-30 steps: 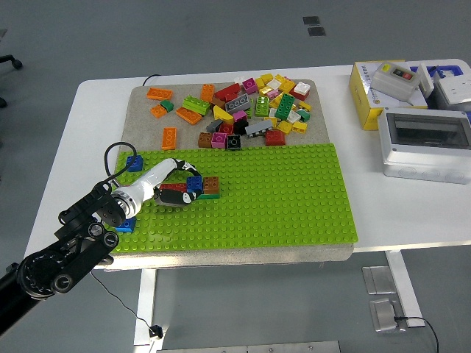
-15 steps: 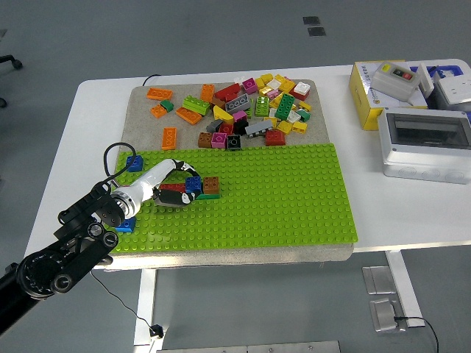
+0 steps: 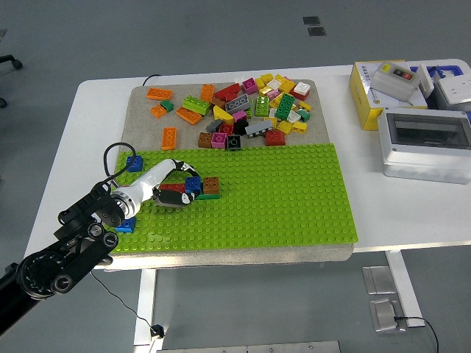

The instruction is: Pick up the brick,pile it on top of brick,press brick,pick up the brick,pile it on top of brick,press brick

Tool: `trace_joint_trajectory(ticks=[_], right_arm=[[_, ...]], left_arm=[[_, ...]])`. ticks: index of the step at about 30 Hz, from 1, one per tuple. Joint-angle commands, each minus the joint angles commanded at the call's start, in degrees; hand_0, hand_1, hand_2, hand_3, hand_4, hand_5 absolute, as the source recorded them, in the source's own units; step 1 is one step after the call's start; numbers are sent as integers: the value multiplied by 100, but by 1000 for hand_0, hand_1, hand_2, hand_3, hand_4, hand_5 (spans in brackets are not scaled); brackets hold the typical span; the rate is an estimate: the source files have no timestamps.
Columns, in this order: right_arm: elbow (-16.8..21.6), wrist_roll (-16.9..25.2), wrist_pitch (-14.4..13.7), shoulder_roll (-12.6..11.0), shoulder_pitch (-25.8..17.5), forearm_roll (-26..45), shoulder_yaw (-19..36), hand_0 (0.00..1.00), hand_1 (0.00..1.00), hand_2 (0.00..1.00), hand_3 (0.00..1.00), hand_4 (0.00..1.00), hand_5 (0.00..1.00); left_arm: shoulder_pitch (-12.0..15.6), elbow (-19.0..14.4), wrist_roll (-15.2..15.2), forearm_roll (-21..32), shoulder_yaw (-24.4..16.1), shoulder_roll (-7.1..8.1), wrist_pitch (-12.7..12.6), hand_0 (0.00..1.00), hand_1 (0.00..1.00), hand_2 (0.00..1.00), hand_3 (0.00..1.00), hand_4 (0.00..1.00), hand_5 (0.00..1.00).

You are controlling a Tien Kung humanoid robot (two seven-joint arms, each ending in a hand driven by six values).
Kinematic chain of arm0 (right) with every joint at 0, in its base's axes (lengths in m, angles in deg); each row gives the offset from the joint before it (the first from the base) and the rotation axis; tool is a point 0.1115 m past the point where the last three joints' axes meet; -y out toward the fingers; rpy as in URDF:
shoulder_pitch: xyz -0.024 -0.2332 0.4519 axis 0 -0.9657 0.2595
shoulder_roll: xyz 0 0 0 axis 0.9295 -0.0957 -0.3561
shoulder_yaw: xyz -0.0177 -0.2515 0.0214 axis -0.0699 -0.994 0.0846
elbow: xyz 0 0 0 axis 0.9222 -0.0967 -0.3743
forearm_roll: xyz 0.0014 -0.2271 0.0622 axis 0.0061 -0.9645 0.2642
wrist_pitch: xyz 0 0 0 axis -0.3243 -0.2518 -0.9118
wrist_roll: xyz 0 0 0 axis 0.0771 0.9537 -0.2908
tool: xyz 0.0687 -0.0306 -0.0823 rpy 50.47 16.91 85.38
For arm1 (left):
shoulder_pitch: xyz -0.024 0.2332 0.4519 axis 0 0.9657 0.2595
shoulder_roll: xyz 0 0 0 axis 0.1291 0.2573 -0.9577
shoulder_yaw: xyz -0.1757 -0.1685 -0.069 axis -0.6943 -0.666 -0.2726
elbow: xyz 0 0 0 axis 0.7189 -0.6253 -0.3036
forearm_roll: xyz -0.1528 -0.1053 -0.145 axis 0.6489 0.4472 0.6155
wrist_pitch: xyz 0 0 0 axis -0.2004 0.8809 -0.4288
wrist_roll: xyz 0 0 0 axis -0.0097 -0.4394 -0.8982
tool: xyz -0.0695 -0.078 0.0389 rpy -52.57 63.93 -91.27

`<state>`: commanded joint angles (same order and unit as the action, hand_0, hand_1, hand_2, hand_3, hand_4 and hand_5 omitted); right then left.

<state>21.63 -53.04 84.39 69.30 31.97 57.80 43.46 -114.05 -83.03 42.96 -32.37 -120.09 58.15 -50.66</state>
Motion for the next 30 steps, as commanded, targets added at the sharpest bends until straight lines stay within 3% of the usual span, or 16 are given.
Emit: trace_joint_trajectory(ticks=[21,30], right_arm=[[0,-4,3,2,3,-37,36,730,663,645,837,650,998],[0,-3,2,-2,9,-30,45,729,662,645,837,649,998]], left_arm=[[-13,0,5,-24,14,1,-39,998,943,917,709,645,181],[-21,-16,60,-36,8,4,100,998,944,919,711,671,197]])
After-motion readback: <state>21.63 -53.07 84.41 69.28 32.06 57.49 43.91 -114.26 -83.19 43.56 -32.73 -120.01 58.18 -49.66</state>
